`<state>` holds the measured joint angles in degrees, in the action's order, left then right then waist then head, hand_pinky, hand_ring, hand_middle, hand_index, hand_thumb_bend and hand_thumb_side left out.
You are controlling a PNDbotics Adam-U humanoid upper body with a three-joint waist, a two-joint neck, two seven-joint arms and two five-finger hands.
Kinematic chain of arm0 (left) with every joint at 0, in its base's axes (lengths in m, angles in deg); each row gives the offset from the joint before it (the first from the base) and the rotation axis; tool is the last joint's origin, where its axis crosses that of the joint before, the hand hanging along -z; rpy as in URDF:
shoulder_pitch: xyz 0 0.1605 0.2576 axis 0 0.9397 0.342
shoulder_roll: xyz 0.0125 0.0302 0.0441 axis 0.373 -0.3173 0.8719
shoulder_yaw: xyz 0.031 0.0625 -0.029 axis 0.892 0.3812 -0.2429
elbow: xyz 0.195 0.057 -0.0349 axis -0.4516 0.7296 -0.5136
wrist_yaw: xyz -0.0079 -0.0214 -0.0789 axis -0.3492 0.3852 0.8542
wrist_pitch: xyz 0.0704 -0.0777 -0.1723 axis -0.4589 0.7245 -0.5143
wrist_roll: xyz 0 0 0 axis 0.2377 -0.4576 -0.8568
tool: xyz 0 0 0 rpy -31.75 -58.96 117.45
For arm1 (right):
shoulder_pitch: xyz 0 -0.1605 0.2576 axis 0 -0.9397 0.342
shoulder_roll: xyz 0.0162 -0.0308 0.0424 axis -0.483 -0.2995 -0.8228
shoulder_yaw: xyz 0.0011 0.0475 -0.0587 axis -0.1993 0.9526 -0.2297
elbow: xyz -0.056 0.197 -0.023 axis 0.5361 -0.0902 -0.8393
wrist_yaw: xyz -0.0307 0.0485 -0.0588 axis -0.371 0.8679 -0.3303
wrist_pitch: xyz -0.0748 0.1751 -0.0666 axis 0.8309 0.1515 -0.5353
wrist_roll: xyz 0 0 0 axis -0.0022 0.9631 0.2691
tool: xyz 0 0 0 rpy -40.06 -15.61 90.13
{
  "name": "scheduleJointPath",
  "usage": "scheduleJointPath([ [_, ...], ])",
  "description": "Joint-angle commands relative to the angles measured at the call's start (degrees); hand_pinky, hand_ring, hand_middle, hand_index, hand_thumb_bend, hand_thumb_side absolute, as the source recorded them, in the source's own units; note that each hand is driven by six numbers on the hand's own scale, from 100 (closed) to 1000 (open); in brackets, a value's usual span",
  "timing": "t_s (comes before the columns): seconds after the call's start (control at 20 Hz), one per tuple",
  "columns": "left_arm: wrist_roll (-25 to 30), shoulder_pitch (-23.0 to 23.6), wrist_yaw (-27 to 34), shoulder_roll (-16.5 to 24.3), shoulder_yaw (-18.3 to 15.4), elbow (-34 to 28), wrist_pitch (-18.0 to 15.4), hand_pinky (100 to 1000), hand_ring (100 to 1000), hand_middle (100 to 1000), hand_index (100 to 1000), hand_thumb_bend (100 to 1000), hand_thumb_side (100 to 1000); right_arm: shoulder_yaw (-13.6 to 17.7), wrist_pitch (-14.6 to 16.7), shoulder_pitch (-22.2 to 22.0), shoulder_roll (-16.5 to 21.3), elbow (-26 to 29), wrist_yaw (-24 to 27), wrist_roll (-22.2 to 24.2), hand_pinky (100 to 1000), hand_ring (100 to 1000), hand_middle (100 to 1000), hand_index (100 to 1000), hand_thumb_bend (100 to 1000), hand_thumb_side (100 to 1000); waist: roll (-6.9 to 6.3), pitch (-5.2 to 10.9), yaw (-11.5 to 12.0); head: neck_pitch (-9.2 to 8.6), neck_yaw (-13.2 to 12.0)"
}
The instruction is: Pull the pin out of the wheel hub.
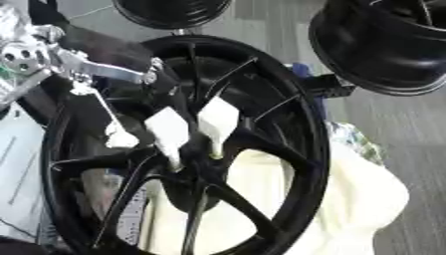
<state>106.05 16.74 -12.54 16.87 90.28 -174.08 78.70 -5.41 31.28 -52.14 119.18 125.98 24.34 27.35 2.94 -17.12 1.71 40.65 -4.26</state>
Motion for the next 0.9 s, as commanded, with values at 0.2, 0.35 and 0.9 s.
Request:
scheduleJointPath([
  [0.2,-0.03,-0.64,-0.67,0.19,0.13,1.11,-1.33,815,784,691,835,256,196,1.11,-4.74,0.39,0.96,1.03,0.46,-5.49,454,626,683,847,304,304,-0.04,0.79,-0.22,-0.99,-0.21],
  [0.35,-0.03,-0.67,-0.34,-0.02,0.28,1.39,-1.50,808,762,639,797,232,178,1.37,-4.61,0.34,0.78,1.03,0.56,-5.49,453,624,682,846,304,304,-0.02,0.78,-0.29,-0.91,-0.15],
  [0.9,-0.03,-1.23,3.32,0.02,-1.47,-0.07,1.78,690,561,375,529,105,154,2.08,-4.25,-0.10,0.07,1.03,0.81,-5.49,452,623,681,846,305,306,0.01,1.09,-0.24,-0.75,0.06],
])
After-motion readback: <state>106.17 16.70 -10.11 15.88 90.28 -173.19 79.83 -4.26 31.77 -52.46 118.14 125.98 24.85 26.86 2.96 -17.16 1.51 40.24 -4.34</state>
